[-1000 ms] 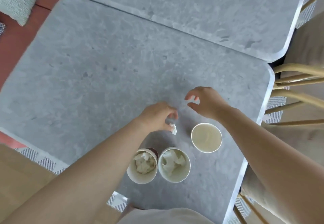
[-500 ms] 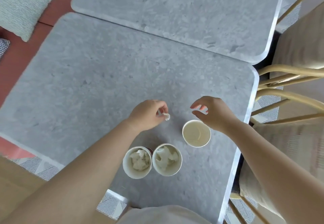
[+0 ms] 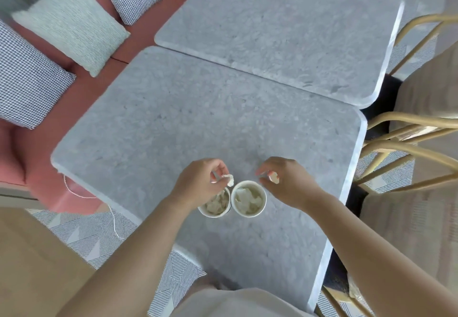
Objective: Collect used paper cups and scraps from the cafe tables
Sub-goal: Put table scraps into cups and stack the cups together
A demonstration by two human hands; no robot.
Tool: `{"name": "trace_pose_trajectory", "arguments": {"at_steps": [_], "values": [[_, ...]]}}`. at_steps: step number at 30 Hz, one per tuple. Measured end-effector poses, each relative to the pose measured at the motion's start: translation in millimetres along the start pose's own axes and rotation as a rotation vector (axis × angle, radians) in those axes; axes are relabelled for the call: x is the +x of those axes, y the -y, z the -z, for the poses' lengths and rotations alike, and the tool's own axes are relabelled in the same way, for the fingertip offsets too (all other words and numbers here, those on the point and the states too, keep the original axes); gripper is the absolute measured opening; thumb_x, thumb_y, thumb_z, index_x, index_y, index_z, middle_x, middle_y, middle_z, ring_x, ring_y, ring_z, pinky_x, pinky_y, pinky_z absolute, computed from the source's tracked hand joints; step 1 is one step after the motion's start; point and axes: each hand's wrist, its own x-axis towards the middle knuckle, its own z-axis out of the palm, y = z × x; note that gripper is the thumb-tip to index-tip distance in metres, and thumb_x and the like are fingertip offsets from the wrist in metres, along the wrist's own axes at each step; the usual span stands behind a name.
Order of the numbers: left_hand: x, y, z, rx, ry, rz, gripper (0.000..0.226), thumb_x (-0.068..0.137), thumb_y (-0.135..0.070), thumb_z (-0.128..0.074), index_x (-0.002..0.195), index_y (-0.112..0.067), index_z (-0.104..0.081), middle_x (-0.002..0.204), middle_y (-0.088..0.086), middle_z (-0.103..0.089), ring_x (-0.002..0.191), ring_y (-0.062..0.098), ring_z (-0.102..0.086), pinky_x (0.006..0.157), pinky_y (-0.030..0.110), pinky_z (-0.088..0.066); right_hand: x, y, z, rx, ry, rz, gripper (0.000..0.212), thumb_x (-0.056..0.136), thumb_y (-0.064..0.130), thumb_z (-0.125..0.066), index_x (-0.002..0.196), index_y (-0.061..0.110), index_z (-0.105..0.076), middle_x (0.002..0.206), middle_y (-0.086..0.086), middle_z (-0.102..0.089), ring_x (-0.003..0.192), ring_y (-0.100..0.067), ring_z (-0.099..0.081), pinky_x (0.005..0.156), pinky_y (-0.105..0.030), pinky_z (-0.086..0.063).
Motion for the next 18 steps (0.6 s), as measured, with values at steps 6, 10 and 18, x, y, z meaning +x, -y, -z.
{"name": "trace_pose_trajectory", "arguments": {"at_steps": [6, 10, 18], "values": [[-27.8, 8.5, 0.9, 0.045, -0.032, 0.055, 0.013, 0.075, -0.036, -0.069, 0.081, -0.027, -0.062, 0.081, -0.013, -0.063, 0.074, 0.007, -0.058, 0.068, 0.026, -0.047, -12.3, 18.1, -13.6, -0.019, 0.053, 0.054, 0.011, 0.083, 0.019, -0.061, 0.089, 0.026, -0.067, 0.09, 0.012, -0.061, 0.079, -0.01, -0.056, 0.071, -0.025, -0.044], [-40.0, 10.3, -4.3, 0.095, -0.002, 0.079, 0.022, 0.073, -0.039, -0.07, 0.09, -0.027, -0.063, 0.093, -0.012, -0.063, 0.081, 0.012, -0.058, 0.073, 0.028, -0.048, -18.5, 24.6, -15.4, -0.03, 0.056, 0.061, 0.014, 0.084, 0.016, -0.058, 0.091, 0.024, -0.068, 0.098, 0.008, -0.065, 0.085, -0.013, -0.059, 0.073, -0.028, -0.047], [-55.0, 5.5, -22.0, 0.133, 0.108, 0.018, 0.021, 0.072, -0.044, -0.07, 0.085, -0.033, -0.058, 0.084, -0.018, -0.061, 0.077, 0.002, -0.057, 0.067, 0.023, -0.046, -32.4, 26.4, -20.9, -0.239, 0.19, 0.163, 0.026, 0.08, 0.019, -0.055, 0.104, 0.025, -0.063, 0.109, 0.009, -0.062, 0.097, -0.014, -0.053, 0.079, -0.027, -0.043]]}}
